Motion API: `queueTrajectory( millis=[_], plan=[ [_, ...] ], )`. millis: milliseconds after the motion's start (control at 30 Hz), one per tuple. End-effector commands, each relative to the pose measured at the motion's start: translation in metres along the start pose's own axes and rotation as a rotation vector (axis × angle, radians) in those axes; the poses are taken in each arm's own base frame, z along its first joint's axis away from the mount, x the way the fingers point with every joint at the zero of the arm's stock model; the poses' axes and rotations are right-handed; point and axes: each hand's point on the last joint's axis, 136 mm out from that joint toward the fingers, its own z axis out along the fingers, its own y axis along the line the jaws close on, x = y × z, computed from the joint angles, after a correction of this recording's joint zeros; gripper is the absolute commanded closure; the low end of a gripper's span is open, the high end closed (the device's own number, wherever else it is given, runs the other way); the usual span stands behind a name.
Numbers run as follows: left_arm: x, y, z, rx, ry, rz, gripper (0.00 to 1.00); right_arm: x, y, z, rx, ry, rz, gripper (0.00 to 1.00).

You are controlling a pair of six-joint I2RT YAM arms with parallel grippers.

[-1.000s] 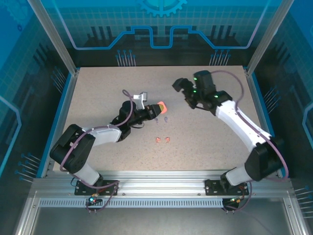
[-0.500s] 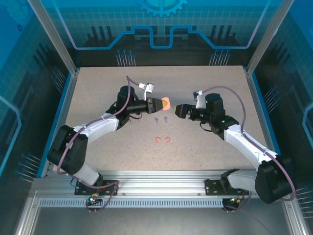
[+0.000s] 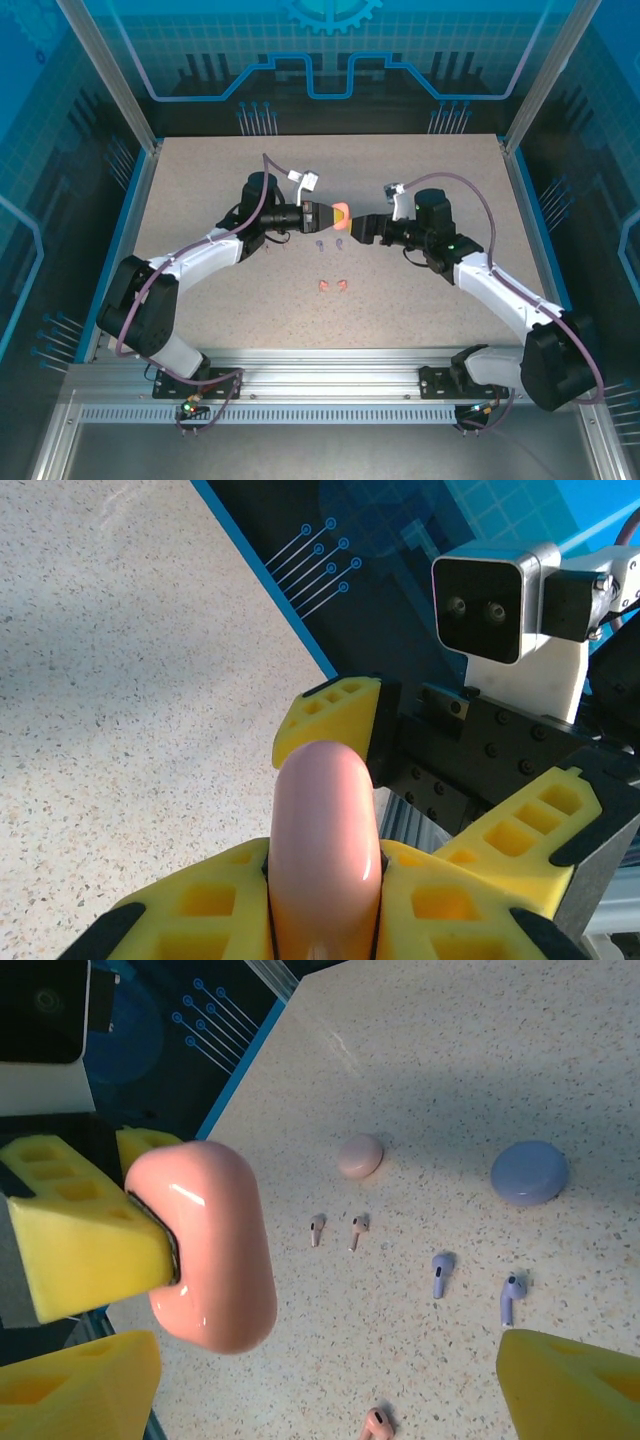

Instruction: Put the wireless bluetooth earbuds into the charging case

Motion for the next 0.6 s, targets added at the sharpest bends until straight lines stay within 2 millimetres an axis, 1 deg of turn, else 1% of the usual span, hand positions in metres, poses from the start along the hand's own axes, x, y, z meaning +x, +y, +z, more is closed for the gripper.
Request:
queueTrajectory(
  millis=[0,133,267,500,567],
  plan=[
    [-0.015,-0.021,-0.005,0.048,-0.016,0.07,1.0,-0.015,0.014,0.004,-0.045,-0.027,-0.034,0.13],
    [-0.015,-0.023,-0.005,0.055,-0.016,0.072,1.0,-0.014,0.009,0.01,-0.037,-0.017,-0.02,0.14],
    [-0.015,-0.026,-0.005,0.066,-0.012,0.074,1.0,-0.009,-0.003,0.015,-0.007,-0.004,-0.001,0.15],
    [-0.016,-0.032,-0.007,0.082,-0.01,0.083,1.0,-0.007,-0.028,0.013,0.049,-0.017,0.054,0.17],
    [-0.017,-0.033,-0.008,0.084,-0.012,0.085,1.0,-0.008,-0.031,0.013,0.058,-0.018,0.061,0.17]
  ],
)
